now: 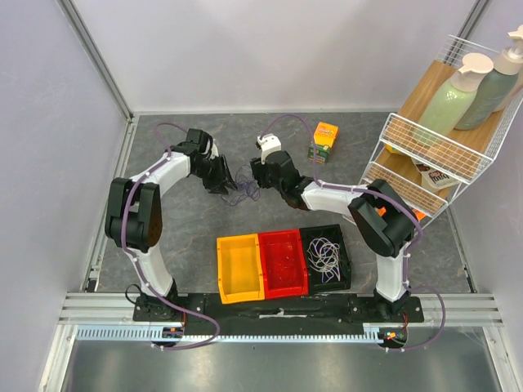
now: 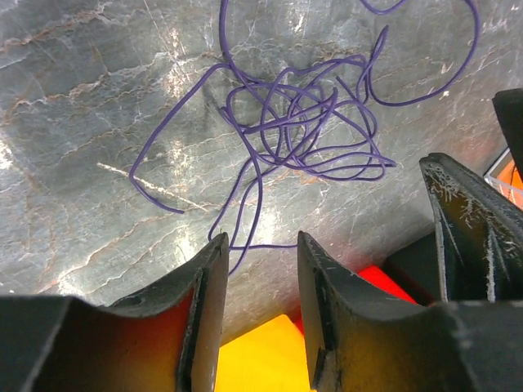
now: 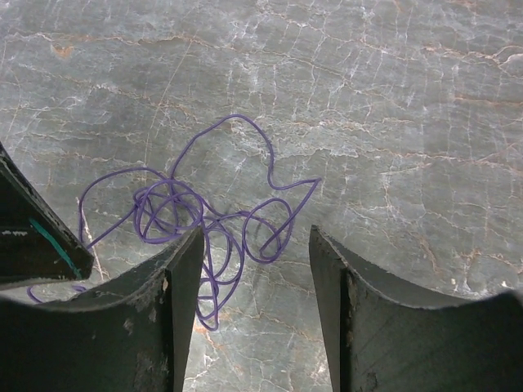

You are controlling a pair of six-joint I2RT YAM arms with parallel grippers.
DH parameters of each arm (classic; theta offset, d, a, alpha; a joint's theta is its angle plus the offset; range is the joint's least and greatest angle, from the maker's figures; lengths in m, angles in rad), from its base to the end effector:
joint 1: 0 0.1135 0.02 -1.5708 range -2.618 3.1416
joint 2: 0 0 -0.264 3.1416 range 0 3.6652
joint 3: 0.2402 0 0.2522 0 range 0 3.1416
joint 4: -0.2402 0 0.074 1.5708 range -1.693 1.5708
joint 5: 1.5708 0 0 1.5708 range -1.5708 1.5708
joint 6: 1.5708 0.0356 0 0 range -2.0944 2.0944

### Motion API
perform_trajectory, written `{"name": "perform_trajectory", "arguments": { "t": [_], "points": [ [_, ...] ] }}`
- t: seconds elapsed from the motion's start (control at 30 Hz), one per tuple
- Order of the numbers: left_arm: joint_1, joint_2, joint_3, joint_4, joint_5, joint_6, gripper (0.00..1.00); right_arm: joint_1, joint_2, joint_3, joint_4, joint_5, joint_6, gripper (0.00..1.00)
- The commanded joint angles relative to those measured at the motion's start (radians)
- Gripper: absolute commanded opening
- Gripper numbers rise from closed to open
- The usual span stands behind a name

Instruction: Untangle the cables

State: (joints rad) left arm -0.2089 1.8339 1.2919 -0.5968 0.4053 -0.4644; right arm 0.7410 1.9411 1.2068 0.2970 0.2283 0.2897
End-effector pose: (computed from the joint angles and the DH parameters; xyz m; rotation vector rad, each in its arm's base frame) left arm 0.3631 -0.0913 0.1965 -0.2294 2.7682 -0.7393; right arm 0.3271 0.2884 0.1940 -0.3078 1.9987 0.4314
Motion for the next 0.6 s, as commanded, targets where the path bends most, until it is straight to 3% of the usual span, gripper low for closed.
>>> {"name": "perform_trajectory", "arguments": {
  "t": [0.0,0.13,0.23,0.3,0.47,0.57],
  "points": [
    [0.0,0.044,-0.002,-0.008,0.055,0.058,0.43,-0.017,0.033,0.048,0.004,-0.006,0.038,0.62],
    [0.0,0.064,0.006,-0.012,0.084,0.066,0.23,-0.025,0.053,0.059,0.019,-0.041,0.043,0.6],
    [0.0,0.035,0.033,-0.044,0.026,0.09,0.04,-0.028,0.079,0.08,0.011,-0.043,0.043,0.54],
    [0.0,-0.016,0.034,-0.055,-0.043,0.105,0.02,-0.031,0.099,0.106,0.002,-0.056,0.042,0.44],
    [0.002,-0.188,-0.02,-0.072,-0.146,0.101,0.02,-0.032,0.142,0.166,-0.013,-0.069,0.032,0.03],
    [0.002,-0.374,-0.064,-0.107,-0.212,0.086,0.02,-0.032,0.148,0.188,-0.033,0.0,0.026,0.0]
  ]
}}
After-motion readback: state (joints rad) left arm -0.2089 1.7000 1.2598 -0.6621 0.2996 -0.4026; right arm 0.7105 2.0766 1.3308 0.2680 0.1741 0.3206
